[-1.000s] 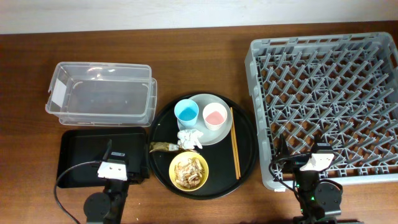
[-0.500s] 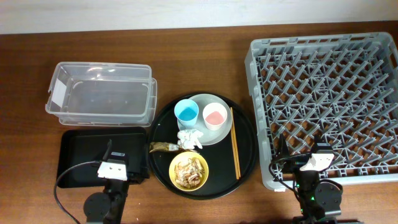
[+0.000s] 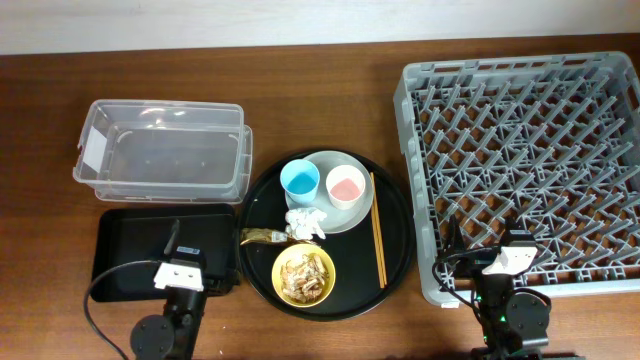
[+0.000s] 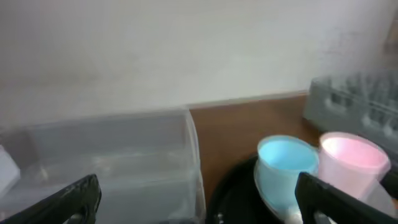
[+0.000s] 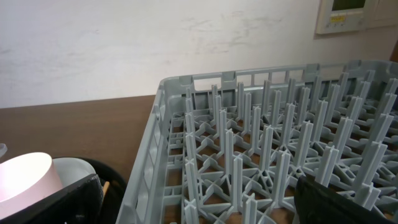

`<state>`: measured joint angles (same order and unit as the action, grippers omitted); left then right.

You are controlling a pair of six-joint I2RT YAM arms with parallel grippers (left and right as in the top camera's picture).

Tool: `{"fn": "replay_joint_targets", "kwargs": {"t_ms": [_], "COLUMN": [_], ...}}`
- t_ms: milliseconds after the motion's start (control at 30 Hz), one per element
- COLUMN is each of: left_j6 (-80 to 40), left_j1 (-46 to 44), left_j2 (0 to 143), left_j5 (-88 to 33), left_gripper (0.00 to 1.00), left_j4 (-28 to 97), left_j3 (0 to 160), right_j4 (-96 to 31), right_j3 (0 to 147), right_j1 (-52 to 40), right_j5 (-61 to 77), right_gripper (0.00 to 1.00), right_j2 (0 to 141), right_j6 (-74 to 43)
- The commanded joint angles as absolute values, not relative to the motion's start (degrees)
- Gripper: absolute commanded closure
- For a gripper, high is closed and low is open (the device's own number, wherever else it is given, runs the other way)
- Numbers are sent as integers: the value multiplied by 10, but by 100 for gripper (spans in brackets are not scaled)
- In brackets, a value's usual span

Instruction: Sort waste into correct bins and load items into the dishwasher rack

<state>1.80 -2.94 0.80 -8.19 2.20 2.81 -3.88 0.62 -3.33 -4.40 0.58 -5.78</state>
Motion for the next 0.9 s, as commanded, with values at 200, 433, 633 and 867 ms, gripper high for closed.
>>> {"fn": "replay_joint_targets", "kwargs": {"t_ms": [200,433,633,867], "left_j6": [64,40,14,-346], "left_j1": [-26,-26,-26,-176], "left_j2": [284,608,705,686], "left_j5": [-103,-190,-255,15], "left_gripper": [1,1,83,100], "left_j4": [398,601,679,614], "left_j3": [535,815,816,672], "right_j4": [-43,-43,-43,-43], "right_j3": [3,3,3,3], "right_j1": [-29,-29,-29,-29], "right_j5": [-43,-43,-43,-43], "right_gripper": [1,1,1,1], "right_j2": [4,4,4,4], "right_j6": [-55,-55,-55,-55]}}
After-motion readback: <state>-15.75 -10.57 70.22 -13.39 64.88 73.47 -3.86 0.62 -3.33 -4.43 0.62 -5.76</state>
